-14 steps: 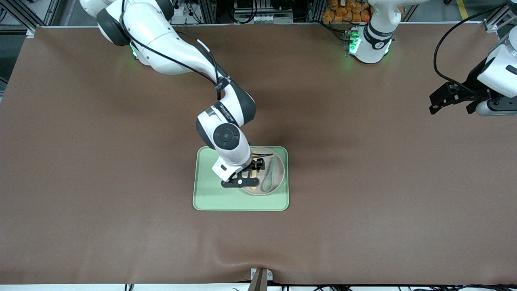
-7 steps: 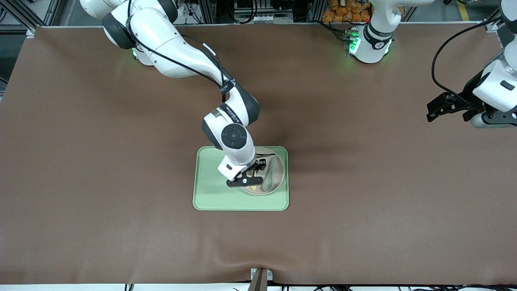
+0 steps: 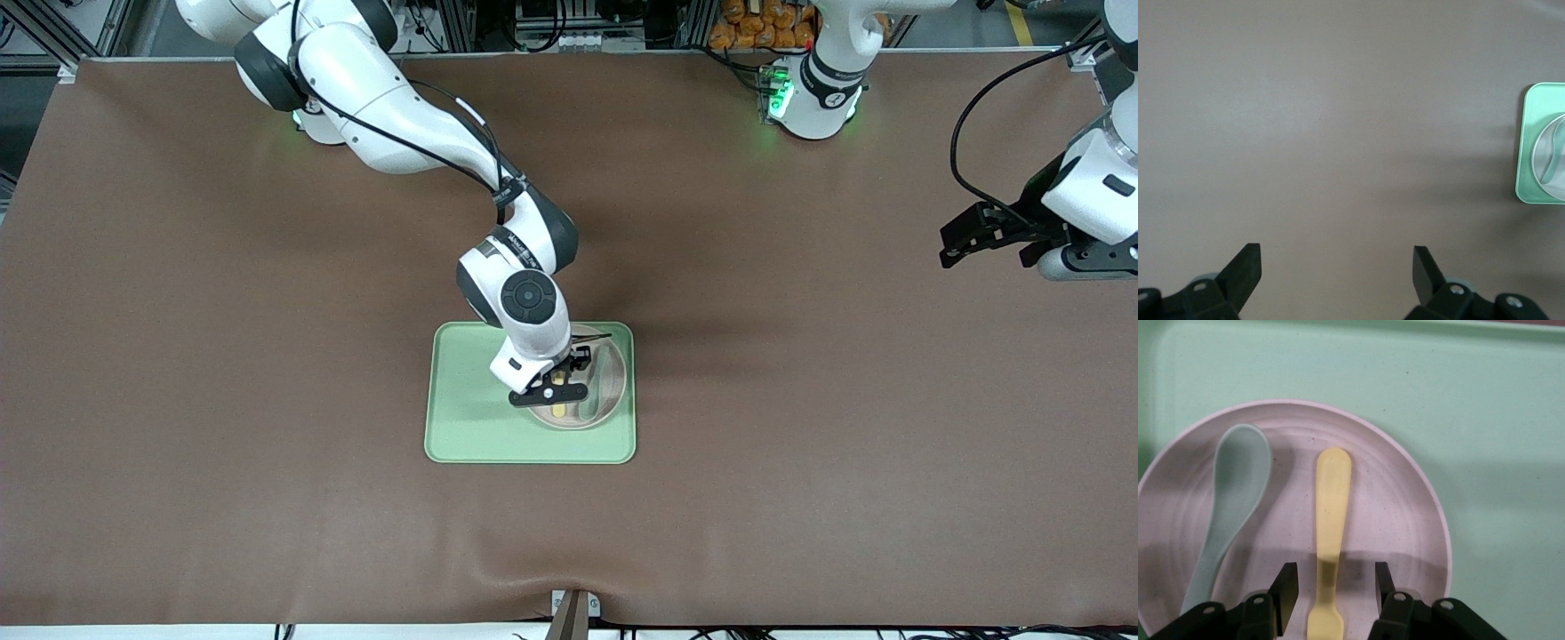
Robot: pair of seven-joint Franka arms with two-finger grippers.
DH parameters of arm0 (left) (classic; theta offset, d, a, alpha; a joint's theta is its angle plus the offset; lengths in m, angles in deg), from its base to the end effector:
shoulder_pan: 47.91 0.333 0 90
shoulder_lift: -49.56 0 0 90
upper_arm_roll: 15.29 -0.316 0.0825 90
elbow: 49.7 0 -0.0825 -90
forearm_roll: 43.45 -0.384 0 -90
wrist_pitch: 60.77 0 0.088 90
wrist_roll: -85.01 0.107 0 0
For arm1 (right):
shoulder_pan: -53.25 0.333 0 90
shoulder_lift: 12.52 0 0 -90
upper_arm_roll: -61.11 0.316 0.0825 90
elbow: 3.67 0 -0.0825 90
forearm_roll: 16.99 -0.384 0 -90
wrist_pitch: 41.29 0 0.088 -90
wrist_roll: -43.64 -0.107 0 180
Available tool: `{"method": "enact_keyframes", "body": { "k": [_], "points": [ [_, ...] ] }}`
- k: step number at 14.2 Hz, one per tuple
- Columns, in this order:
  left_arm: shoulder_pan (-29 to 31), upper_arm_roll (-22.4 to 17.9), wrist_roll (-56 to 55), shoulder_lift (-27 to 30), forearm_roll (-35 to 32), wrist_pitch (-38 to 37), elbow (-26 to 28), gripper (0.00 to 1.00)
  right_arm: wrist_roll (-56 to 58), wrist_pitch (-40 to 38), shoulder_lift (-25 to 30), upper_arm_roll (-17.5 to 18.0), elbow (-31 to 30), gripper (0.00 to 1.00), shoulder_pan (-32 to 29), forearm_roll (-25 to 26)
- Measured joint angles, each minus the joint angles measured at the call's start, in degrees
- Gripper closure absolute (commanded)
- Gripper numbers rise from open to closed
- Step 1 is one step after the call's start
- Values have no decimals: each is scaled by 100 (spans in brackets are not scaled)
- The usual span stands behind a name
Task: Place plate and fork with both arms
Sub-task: 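Lower the right gripper over the yellow fork and grasp its handle, then lift the yellow fork off the plate and set it on the tray beside the plate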
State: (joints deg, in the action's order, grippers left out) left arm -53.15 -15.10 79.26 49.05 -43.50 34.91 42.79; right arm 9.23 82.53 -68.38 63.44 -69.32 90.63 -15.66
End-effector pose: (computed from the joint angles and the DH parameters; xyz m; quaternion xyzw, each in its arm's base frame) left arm 0.5635 -0.0535 0.6078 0.9997 0.0028 0.0233 0.0019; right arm 0.5995 0.4843 0.2087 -0.9988 -0.0432 -0.0122 0.0178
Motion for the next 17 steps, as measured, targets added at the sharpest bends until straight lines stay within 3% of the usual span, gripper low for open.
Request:
{"method": "enact_keyframes", "body": {
  "k": [7, 10, 12, 17],
  "points": [
    [0, -3, 0, 0, 0, 0, -7, 0, 0, 1, -88, 0, 0, 52, 35, 61],
    [0, -4, 0, 0, 0, 0, -10, 0, -3, 7, -101, 0, 0, 81, 47, 82],
    [0, -4, 0, 0, 0, 0, -10, 0, -5, 7, -101, -2, 6, 92, 47, 84],
    [0, -5, 0, 0, 0, 0, -10, 0, -142, -130, -98, -15, 180, 95, 40, 81]
  ]
}}
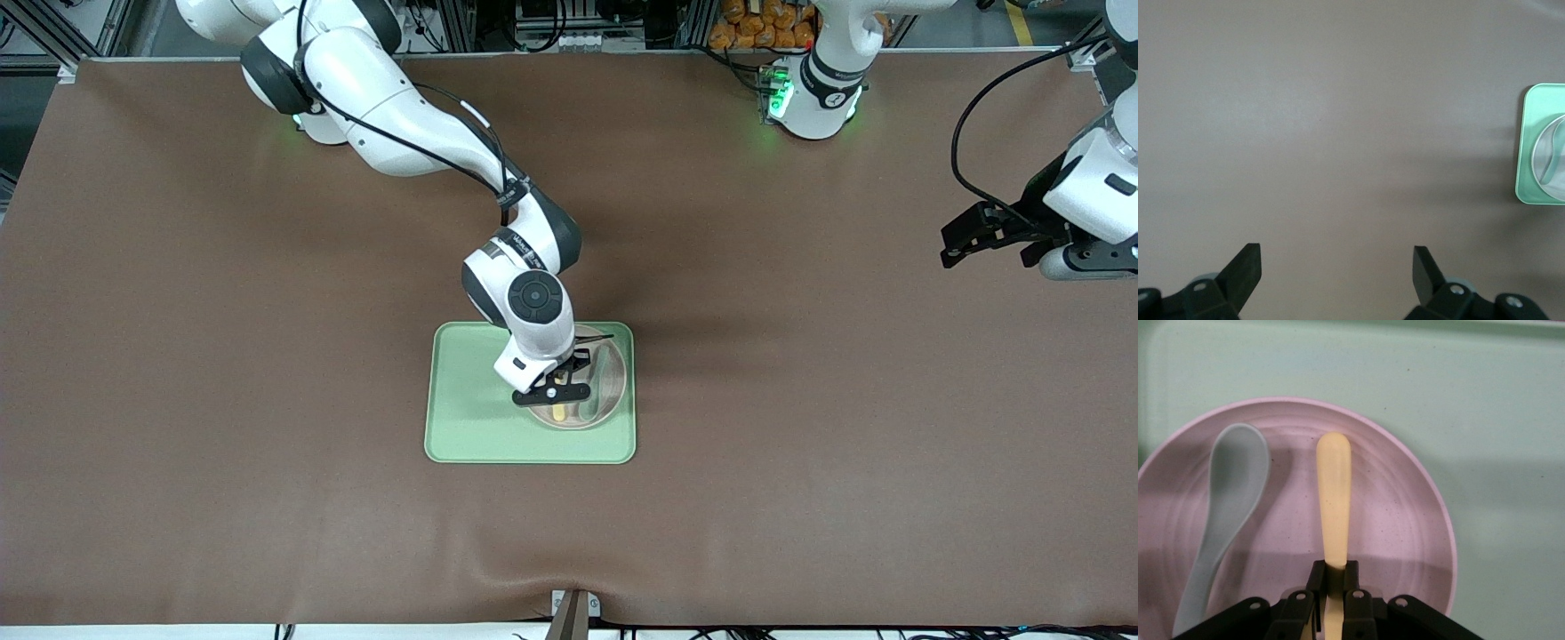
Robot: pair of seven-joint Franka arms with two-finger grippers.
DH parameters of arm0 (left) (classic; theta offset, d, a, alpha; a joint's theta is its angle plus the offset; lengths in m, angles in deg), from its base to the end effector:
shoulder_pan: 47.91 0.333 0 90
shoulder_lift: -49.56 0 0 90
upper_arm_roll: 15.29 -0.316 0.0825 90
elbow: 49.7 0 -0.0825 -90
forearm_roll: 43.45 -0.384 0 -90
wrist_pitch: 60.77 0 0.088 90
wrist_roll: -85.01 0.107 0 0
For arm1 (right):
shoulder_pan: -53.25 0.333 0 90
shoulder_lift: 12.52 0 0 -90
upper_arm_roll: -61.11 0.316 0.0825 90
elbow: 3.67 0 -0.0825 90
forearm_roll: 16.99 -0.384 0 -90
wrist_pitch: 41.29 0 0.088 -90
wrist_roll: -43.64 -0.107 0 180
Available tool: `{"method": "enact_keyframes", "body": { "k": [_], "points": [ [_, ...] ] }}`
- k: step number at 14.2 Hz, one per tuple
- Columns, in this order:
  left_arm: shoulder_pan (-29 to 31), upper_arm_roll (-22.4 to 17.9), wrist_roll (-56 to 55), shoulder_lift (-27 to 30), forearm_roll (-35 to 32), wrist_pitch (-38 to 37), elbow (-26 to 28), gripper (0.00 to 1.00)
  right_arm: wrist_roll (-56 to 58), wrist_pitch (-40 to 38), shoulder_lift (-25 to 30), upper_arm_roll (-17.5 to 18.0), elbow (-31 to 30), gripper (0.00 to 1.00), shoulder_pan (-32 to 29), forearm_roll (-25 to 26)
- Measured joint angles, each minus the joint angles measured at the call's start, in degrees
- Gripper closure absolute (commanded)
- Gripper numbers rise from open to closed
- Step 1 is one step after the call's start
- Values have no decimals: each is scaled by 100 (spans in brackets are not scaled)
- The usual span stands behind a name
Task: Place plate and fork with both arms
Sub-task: 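Lift the yellow fork off the plate and set it on the tray beside the plate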
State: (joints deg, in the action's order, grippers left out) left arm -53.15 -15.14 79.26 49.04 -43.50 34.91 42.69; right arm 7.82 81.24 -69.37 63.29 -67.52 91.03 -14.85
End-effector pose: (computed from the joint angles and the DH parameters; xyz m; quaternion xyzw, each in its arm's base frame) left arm 0.5636 -0.0531 0.6085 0.9997 0.0031 0.0241 0.0019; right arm 0.5998 0.4883 0.2078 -0.9992 -0.0370 -0.0129 0.0099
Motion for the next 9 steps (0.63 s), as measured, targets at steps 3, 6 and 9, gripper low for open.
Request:
{"method": "enact_keyframes", "body": {
  "k": [3, 6, 9],
  "points": [
    [0, 0, 0, 0, 0, 0, 0, 0, -59, -185, 71, -10, 183, 95, -68, -64],
    [-1, 0, 0, 0, 0, -3, -1, 0, -18, -245, 168, -24, 205, 95, -442, -108],
    [-4, 0, 0, 0, 0, -6, -1, 0, 373, -292, 168, 182, 158, 95, -1029, -184]
  ]
}}
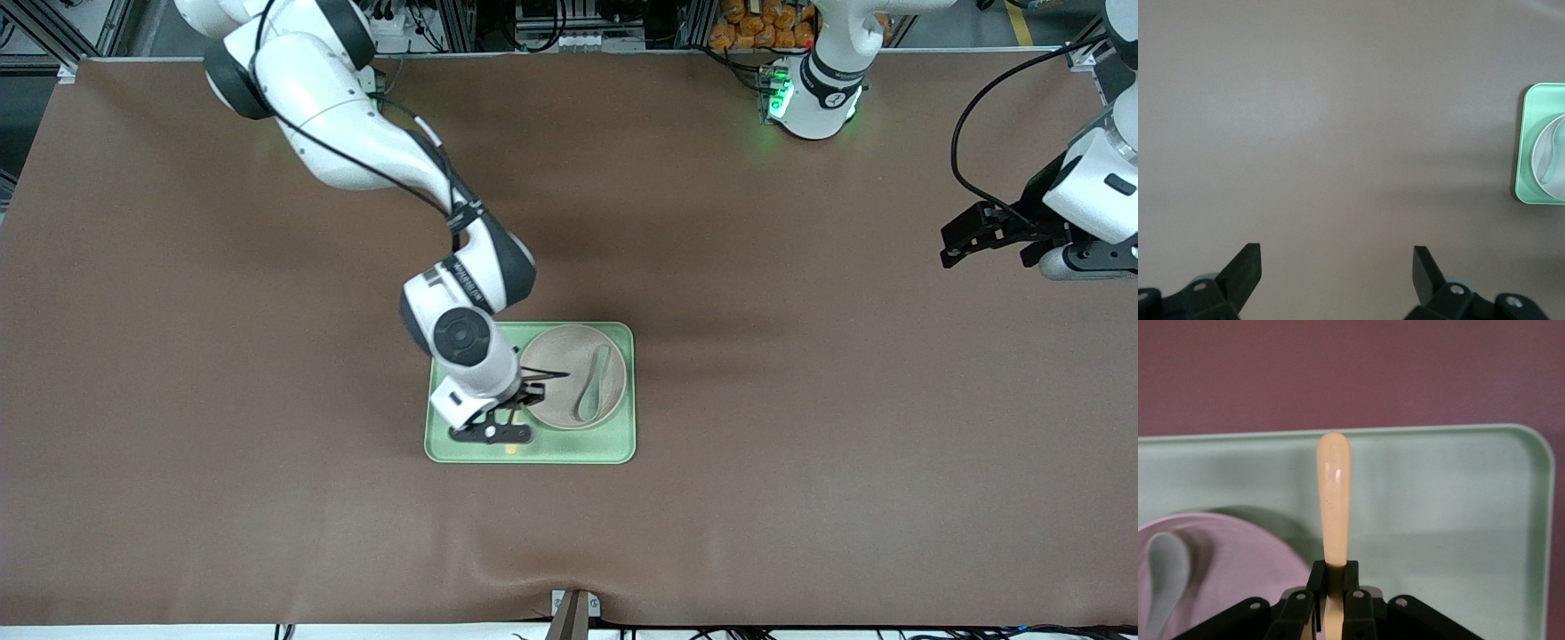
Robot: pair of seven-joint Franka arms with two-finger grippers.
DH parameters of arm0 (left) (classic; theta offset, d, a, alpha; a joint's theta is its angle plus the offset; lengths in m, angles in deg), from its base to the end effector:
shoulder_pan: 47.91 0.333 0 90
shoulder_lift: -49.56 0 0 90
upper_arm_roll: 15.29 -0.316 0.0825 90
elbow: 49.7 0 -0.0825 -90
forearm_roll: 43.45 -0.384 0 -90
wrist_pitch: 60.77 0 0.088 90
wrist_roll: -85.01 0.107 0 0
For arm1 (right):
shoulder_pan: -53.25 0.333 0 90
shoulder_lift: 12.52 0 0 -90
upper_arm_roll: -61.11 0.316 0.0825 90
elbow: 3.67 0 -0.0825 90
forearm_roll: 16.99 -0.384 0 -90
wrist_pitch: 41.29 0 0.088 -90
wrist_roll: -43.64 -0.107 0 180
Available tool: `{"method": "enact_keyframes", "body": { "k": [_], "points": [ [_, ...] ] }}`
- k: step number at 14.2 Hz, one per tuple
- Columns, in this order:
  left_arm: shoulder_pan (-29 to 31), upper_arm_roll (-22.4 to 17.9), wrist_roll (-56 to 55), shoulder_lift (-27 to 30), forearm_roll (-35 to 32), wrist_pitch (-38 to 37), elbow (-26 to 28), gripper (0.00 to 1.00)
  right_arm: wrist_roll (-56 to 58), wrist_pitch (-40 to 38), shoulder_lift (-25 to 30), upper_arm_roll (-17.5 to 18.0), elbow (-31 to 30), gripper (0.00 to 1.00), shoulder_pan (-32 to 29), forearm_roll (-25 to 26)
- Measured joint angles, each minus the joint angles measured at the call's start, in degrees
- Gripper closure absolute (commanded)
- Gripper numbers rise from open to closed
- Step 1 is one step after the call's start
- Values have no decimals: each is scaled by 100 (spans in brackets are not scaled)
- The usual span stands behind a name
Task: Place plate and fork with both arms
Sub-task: 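Lift the yellow fork off the plate and set it on the tray beside the plate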
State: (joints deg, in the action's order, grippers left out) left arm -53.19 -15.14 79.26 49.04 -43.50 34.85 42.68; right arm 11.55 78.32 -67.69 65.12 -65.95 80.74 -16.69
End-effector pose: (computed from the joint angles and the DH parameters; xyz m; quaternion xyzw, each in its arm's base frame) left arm 0.5635 -0.0535 0.6085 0.9997 0.0028 0.0237 0.0019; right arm 0.6722 0.3906 0.2394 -0.9993 0.0194 -0.0031 0.0327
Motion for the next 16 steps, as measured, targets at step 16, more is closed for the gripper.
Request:
{"method": "enact_keyframes", "body": {
  "k": [16],
  "points": [
    [-16, 0, 0, -22, 0, -4, 0, 0, 532, 1030, 615, 957, -1823, 94, -1105, -11]
  ]
}}
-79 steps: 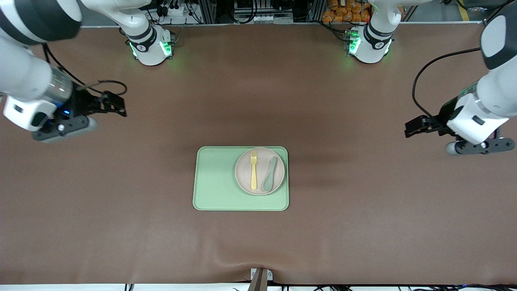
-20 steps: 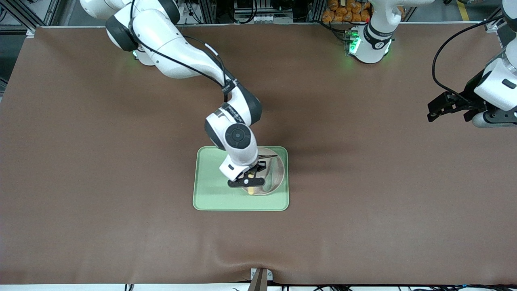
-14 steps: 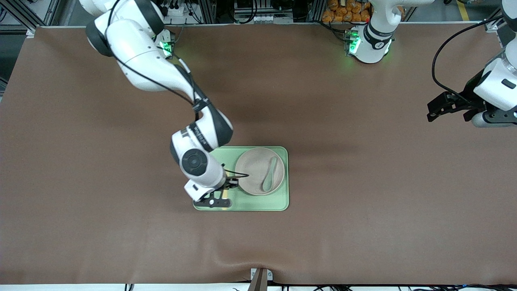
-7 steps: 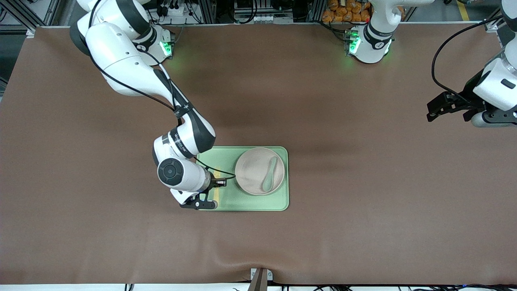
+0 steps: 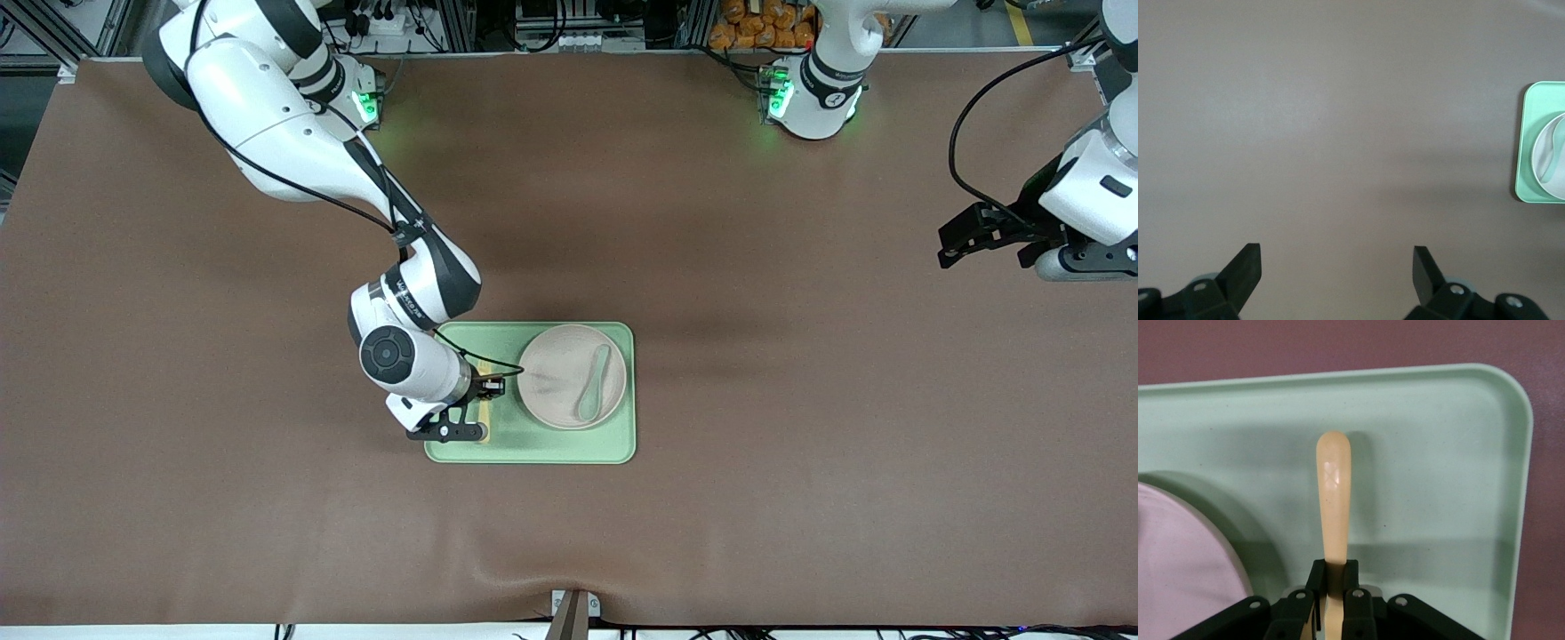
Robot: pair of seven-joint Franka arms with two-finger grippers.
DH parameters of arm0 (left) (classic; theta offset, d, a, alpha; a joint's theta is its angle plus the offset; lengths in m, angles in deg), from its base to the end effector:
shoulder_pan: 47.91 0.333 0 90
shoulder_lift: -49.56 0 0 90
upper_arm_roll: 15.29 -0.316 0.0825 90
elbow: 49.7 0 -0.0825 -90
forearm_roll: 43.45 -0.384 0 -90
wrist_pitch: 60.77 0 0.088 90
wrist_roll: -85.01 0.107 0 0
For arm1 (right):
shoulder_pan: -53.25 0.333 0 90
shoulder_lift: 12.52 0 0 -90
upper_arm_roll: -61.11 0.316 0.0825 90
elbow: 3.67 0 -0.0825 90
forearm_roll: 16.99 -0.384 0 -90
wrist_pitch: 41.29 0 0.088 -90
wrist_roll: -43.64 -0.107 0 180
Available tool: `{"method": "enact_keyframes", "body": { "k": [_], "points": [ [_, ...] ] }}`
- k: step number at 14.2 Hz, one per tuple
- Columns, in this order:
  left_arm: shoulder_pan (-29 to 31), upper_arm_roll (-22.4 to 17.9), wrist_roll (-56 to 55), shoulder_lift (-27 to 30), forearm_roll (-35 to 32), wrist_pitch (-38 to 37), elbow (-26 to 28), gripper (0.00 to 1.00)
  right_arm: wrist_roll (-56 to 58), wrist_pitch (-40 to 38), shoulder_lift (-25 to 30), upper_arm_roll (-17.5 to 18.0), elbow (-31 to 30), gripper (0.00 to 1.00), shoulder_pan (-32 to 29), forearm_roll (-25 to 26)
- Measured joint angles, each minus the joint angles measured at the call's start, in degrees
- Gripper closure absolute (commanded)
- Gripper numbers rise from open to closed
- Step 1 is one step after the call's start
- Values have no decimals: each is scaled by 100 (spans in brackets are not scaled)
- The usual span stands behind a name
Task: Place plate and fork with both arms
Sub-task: 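Lift the yellow fork off the plate and set it on the tray beside the plate, then open the right gripper and raise it away from the fork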
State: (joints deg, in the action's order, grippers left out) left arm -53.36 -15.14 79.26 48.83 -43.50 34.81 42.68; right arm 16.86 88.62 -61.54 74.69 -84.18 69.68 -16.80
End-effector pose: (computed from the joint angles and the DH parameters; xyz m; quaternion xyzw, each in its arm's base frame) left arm 0.5643 -0.0552 0.6064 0.9998 0.0013 0.0215 0.0017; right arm 0.6510 0.3354 0.2031 -0.9960 0.0116 0.0293 0.0833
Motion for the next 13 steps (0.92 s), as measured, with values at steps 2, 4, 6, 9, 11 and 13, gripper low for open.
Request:
{"method": "enact_keyframes", "body": {
  "k": [2, 4, 6, 9, 11, 13],
  "points": [
    [0, 0, 0, -2, 0, 0, 0, 0, 0, 234, 6, 0, -164, 88, 1, 0],
    [0, -1, 0, -2, 0, 0, 0, 0, 0, 281, 9, 0, -233, 32, 1, 0],
    [0, -3, 0, -2, 0, 0, 0, 0, 0, 282, 25, 0, -251, 4, -3, 0],
    [0, -4, 0, -2, 0, 0, 0, 0, 0, 248, 81, 0, -248, 0, -3, 0],
    [0, -4, 0, -2, 0, 0, 0, 0, 0, 29, 145, -4, -124, 0, -4, 3],
    [1, -5, 0, -2, 0, 0, 0, 0, 0, -542, 239, -32, 193, 0, -15, 5]
  ]
}}
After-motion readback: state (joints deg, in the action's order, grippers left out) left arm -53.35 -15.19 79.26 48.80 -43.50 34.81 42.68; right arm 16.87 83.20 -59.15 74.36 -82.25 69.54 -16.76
